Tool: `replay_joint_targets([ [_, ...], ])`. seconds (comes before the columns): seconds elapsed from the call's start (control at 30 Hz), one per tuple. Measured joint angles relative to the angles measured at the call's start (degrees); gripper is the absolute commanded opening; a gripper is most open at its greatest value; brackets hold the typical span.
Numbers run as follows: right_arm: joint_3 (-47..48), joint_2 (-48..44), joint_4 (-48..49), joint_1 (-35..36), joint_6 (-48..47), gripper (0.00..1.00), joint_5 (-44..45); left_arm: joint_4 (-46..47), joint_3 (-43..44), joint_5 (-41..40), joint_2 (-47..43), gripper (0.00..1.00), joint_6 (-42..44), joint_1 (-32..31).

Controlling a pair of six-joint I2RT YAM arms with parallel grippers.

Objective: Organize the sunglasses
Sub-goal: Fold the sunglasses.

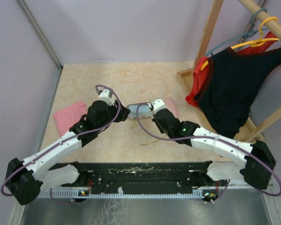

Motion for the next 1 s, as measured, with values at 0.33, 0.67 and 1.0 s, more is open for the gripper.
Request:
replay_joint_targets([
  [0.33,-2.0,-6.2,3.4,0.0,-0.9,0.00,-3.2,-2.3,3.1,-0.6,9.0,0.53,-0.3,0.5],
  [0.67,-1.6,-2.4,4.1,0.0,0.0,0.00,-1.9,-3.2,4.8,1.1,12.1,0.51,-0.4,-1.4],
  [1.0,0.6,0.7,5.6,0.0,4.3,0.00,-1.1,-3.0,5.5,0.7,16.7,0.50,-1.2,-4.4],
])
